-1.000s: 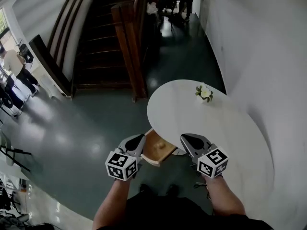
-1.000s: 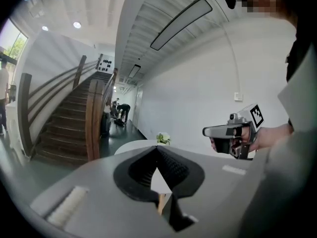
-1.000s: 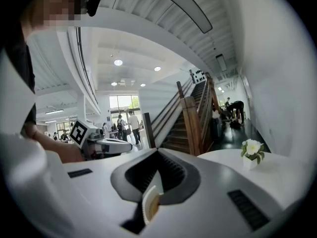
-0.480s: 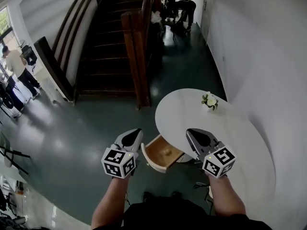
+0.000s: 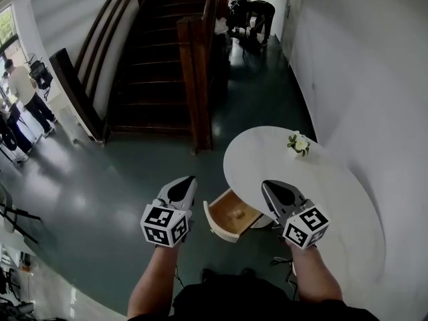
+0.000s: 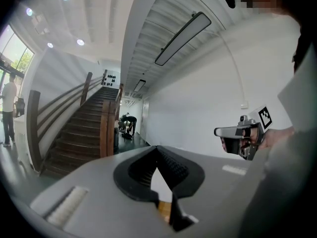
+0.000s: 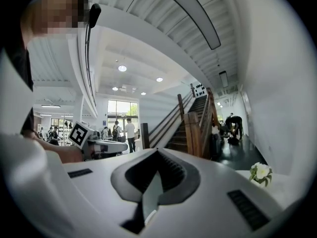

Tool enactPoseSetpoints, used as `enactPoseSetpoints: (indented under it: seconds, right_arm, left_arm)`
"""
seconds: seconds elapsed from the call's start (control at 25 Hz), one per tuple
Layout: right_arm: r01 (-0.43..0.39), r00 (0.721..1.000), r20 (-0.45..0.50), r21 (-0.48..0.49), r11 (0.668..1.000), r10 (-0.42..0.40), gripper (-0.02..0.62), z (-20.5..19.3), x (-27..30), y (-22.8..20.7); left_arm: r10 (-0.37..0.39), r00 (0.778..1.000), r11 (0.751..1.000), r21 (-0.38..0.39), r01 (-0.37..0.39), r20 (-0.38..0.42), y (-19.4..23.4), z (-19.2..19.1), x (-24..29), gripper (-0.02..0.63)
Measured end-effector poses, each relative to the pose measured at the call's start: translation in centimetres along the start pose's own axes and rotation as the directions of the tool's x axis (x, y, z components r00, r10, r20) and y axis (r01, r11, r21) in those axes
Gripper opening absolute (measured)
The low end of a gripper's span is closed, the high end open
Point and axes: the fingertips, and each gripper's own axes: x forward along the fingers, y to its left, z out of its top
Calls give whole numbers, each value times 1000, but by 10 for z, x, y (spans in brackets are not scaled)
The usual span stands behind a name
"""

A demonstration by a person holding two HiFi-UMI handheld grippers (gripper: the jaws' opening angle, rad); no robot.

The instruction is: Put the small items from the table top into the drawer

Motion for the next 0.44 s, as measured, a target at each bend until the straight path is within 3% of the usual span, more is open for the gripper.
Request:
enactPoseSetpoints:
  seconds: [0.44]
  right_arm:
    - [-18, 1000, -23, -14, 1000, 18, 11, -6, 15, 13]
  left_arm:
    - [-3, 1000, 1000, -10, 3, -13, 12, -8, -5, 11]
